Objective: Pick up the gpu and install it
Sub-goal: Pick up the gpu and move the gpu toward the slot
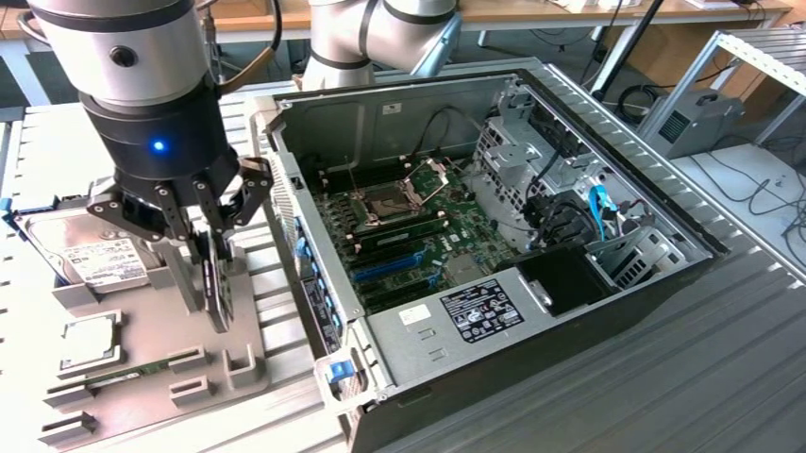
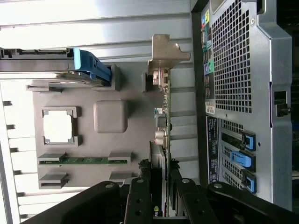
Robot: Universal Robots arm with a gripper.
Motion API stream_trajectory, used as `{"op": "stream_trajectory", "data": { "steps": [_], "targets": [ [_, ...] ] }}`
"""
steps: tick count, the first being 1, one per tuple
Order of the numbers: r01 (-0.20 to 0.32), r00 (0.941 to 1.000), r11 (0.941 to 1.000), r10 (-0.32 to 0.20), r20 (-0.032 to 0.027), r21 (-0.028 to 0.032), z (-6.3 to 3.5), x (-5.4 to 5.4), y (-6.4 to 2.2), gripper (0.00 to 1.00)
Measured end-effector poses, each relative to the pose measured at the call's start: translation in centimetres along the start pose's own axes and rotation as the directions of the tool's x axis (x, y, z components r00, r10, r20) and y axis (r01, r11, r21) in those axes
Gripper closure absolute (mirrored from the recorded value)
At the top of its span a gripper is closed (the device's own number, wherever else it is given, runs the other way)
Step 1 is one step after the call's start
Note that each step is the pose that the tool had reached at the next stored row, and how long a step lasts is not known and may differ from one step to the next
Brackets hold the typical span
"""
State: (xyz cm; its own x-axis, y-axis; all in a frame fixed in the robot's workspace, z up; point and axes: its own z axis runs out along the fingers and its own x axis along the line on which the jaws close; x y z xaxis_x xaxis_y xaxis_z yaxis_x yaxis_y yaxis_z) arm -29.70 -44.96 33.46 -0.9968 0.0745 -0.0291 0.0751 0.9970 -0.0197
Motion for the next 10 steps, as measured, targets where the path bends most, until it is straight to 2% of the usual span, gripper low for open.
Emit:
{"op": "stream_trajectory", "data": {
  "steps": [10],
  "targets": [
    [0.0,1.0,1.0,0.0,-0.0001,0.0,-0.52,-0.02,-0.01,0.74]
  ]
}}
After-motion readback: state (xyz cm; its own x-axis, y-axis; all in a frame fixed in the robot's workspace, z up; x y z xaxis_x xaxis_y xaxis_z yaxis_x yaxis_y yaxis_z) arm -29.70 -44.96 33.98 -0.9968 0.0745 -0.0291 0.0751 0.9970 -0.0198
